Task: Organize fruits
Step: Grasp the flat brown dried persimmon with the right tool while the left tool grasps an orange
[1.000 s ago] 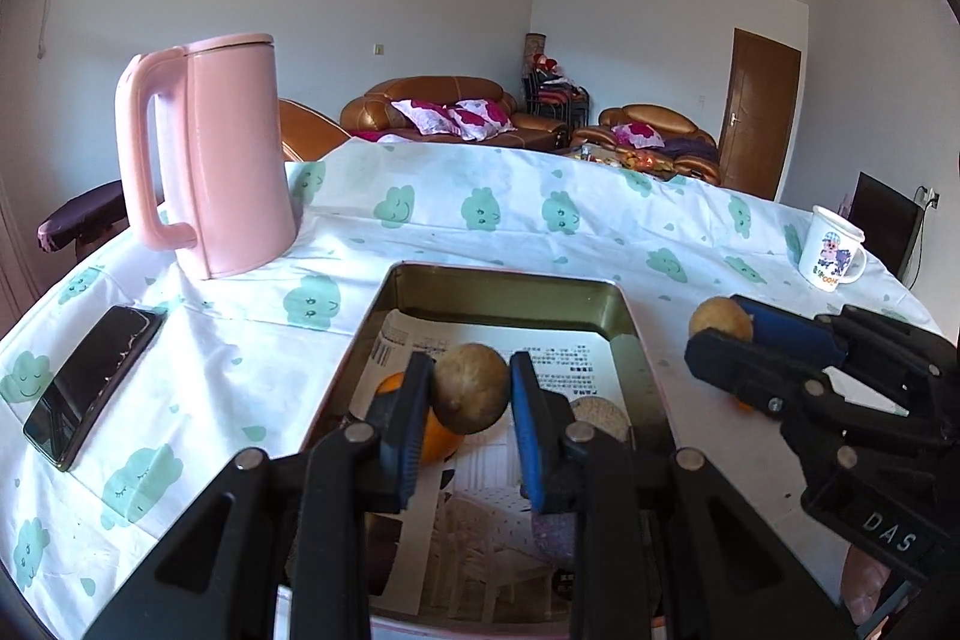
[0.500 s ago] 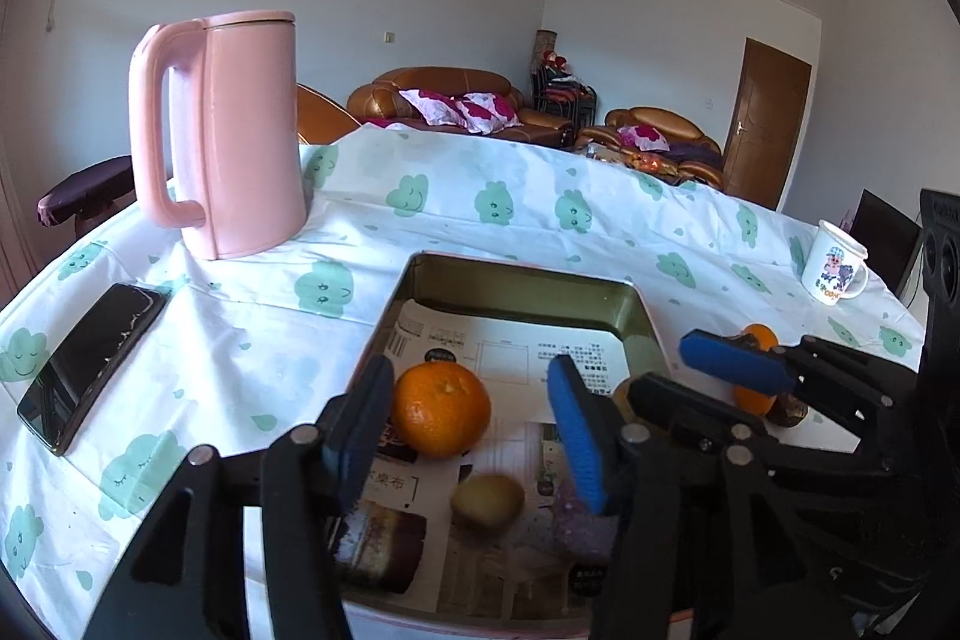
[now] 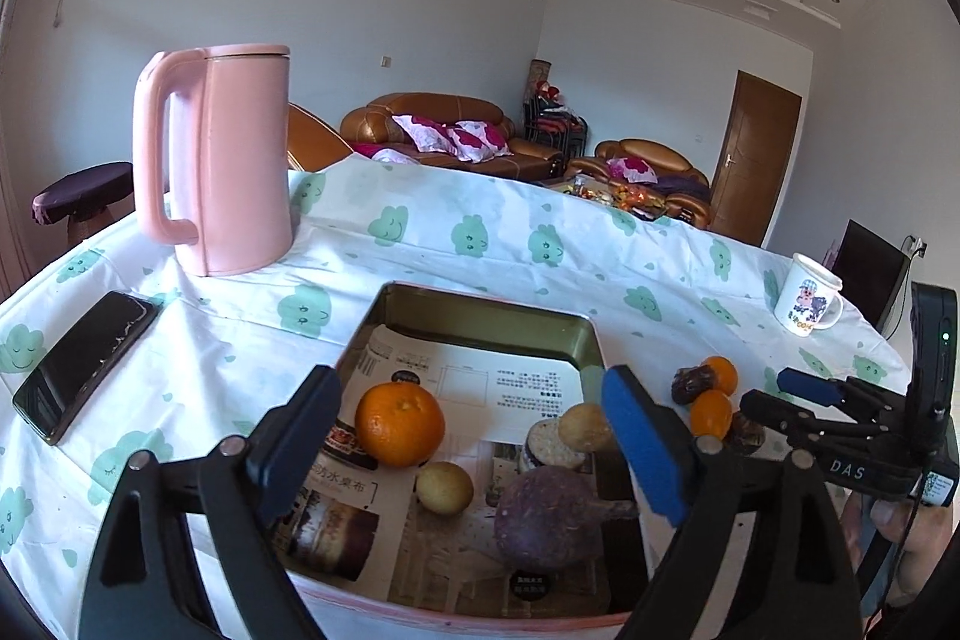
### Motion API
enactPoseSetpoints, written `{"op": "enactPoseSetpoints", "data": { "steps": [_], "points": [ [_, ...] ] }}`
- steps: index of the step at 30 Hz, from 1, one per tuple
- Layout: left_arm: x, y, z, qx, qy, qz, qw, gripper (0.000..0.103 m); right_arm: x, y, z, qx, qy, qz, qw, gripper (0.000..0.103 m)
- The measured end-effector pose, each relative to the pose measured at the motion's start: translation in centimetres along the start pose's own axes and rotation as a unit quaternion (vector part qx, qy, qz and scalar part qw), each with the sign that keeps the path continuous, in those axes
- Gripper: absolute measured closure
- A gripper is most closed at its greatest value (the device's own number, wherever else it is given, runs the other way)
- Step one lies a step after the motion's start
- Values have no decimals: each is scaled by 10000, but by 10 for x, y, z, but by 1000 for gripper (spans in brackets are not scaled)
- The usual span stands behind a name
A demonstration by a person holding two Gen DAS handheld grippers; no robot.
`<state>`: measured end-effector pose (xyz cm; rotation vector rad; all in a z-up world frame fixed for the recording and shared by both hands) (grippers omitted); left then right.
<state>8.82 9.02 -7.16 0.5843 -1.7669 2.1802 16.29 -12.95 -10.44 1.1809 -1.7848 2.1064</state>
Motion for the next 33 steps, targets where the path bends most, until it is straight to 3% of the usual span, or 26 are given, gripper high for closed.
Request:
{"op": "enactPoseSetpoints", "data": {
  "steps": [14,25,30,33],
  "points": [
    [-1,6,35,-415,141,-39,9990,8,-23,12,1,26,-98,-648,9978,37],
    [-8,7,69,-739,292,-85,9968,7,-29,18,1,-164,-517,-861,9948,40],
    [-14,8,82,-882,387,-170,9952,7,-17,20,5,-379,-818,-705,9934,40],
    [-17,8,90,-941,436,-206,9944,7,-8,25,17,-420,-655,-652,9948,40]
  ]
}}
Point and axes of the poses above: each gripper's, at about its wrist camera, not at the fingertips, and x roughly against the way its jaws point, z to its right, y to its underside, the point moved 7 cm from there along -x, roughly the way its jaws point, and after that the axes turned 1 degree about x, right-handed, at the moved point
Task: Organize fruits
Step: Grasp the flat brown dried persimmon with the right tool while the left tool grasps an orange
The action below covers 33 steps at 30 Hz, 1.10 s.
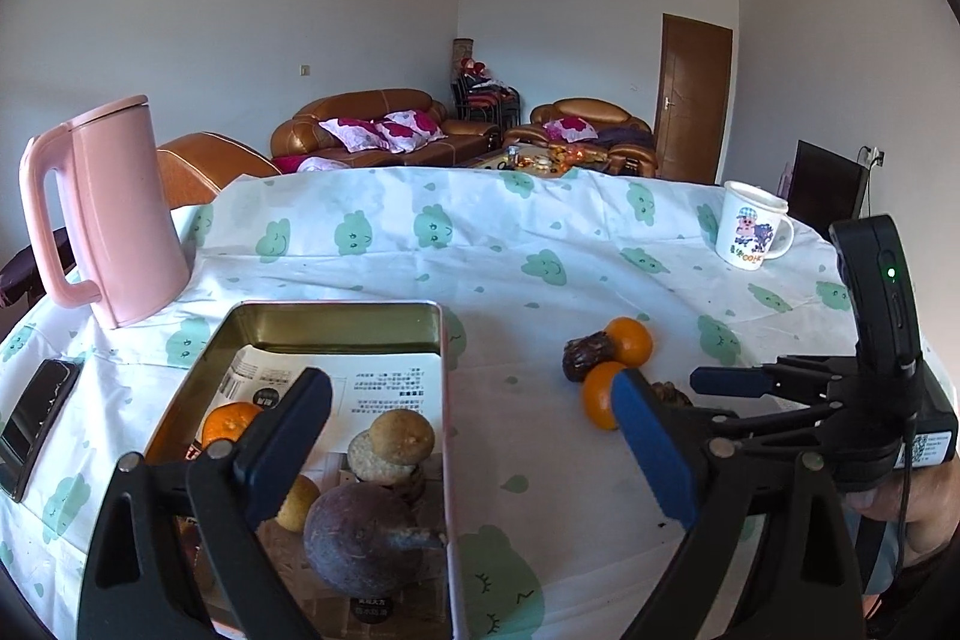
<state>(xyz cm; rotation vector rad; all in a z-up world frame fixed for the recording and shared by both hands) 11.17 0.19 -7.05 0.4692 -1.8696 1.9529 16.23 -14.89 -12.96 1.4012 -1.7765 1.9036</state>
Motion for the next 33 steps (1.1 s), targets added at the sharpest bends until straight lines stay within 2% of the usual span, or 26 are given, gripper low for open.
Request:
{"op": "enactPoseSetpoints", "data": {
  "steps": [6,8,9,11,16,22,24,28,33],
  "points": [
    [-15,-4,16,-113,45,-121,9999,7,-14,-3,1,205,48,-279,9994,40],
    [-20,-4,20,-143,75,-192,9997,7,-19,-3,-1,280,60,-379,9989,47],
    [-22,-4,21,-158,98,-237,9995,7,-18,-3,-2,309,30,-349,9989,59],
    [-26,-3,25,-169,147,-304,9993,7,-16,-4,0,297,83,-315,9990,59],
    [-42,4,43,-261,318,-570,9975,9,5,-9,19,-106,492,196,9985,59],
    [-64,13,66,-398,516,-990,9929,25,24,-11,46,-731,719,630,9927,59],
    [-70,16,72,-403,625,-1144,9906,41,27,-12,51,-885,700,706,9911,59],
    [-84,22,80,-326,839,-1490,9847,46,29,-12,54,-972,670,741,9902,59],
    [-94,23,82,-254,926,-1659,9815,67,25,-12,51,-877,686,662,9916,59]
  ]
}}
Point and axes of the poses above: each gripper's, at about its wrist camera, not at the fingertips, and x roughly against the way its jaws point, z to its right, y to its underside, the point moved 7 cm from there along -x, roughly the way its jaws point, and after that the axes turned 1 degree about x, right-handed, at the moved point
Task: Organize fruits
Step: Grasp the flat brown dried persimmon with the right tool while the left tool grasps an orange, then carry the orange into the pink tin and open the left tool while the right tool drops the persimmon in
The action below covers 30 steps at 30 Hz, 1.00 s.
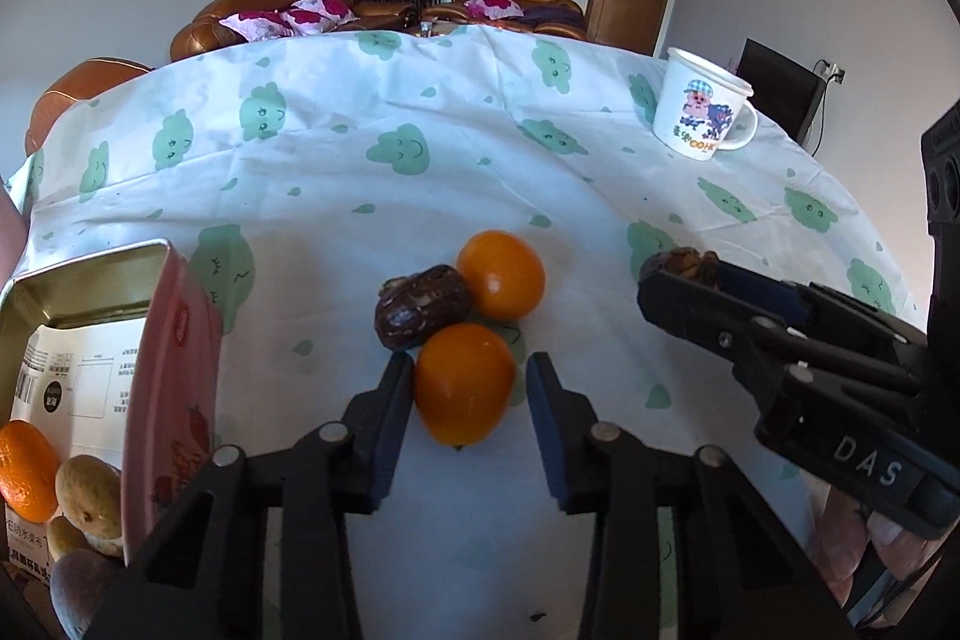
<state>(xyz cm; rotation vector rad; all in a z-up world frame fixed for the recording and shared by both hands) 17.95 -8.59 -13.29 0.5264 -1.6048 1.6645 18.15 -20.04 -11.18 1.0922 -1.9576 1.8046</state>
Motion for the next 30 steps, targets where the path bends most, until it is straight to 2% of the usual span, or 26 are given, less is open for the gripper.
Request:
{"op": "enactPoseSetpoints", "data": {
  "steps": [4,7,15,30],
  "points": [
    [3,0,0,40,67,77,9999,68,1,1,0,28,-20,39,10000,59],
    [10,-3,2,-38,48,274,9996,68,4,0,-2,77,-52,94,9999,59],
    [30,-8,3,-193,-240,804,9963,68,10,-2,-6,167,-72,254,9995,59],
    [46,-11,1,-204,-354,1238,9915,68,23,-5,-13,371,-127,595,9975,59]
  ]
}}
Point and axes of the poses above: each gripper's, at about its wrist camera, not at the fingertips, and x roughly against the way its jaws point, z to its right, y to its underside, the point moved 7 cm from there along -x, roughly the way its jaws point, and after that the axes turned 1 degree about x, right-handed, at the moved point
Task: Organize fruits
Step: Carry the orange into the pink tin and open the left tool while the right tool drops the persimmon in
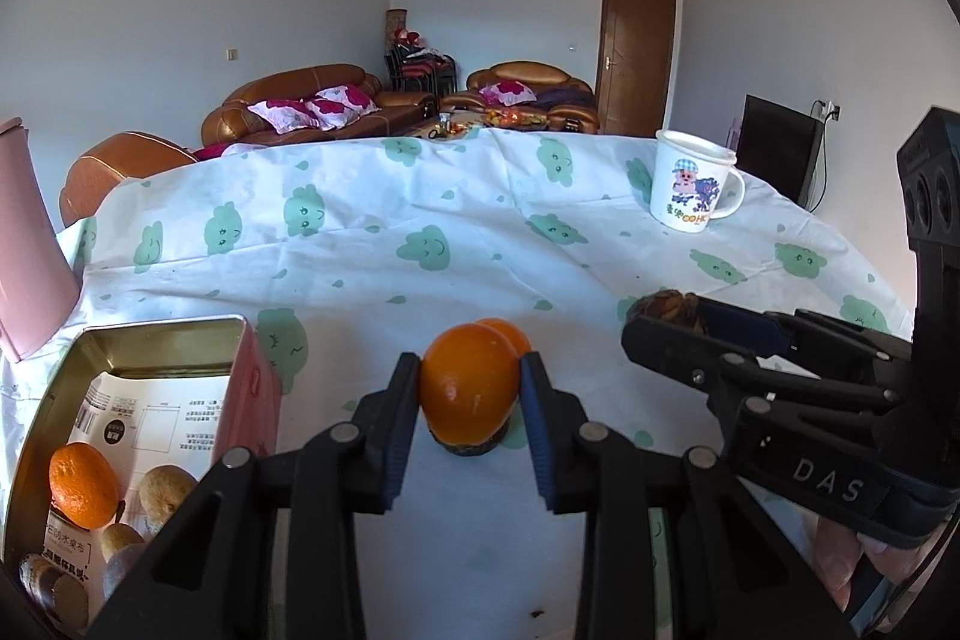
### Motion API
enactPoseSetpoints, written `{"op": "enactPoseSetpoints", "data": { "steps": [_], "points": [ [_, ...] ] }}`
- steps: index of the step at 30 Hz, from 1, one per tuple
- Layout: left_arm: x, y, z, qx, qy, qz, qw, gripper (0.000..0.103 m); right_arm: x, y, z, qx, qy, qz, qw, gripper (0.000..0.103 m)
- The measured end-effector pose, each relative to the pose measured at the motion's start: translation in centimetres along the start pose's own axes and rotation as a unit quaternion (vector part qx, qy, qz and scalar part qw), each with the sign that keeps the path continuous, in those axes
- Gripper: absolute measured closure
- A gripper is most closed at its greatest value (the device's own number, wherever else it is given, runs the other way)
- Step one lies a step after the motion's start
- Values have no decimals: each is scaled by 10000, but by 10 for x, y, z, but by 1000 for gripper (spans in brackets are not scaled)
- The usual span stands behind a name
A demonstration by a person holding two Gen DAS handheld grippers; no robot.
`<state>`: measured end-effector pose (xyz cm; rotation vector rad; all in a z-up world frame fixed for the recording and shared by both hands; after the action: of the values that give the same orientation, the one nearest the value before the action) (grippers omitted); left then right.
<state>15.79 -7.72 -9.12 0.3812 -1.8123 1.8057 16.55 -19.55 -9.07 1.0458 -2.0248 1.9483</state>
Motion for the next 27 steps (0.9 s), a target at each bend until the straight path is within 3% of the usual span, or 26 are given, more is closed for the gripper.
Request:
{"op": "enactPoseSetpoints", "data": {
  "steps": [27],
  "points": [
    [28,-6,0,-24,-159,713,9973,68,24,-6,-12,304,-16,619,9976,59]
  ]
}}
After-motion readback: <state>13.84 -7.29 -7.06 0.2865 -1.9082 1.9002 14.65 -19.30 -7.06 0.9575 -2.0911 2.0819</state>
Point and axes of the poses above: each gripper's, at about its wrist camera, not at the fingertips, and x roughly against the way its jaws point, z to its right, y to its underside, the point moved 7 cm from there along -x, roughly the way its jaws point, and after that the axes turned 1 degree about x, right-handed, at the moved point
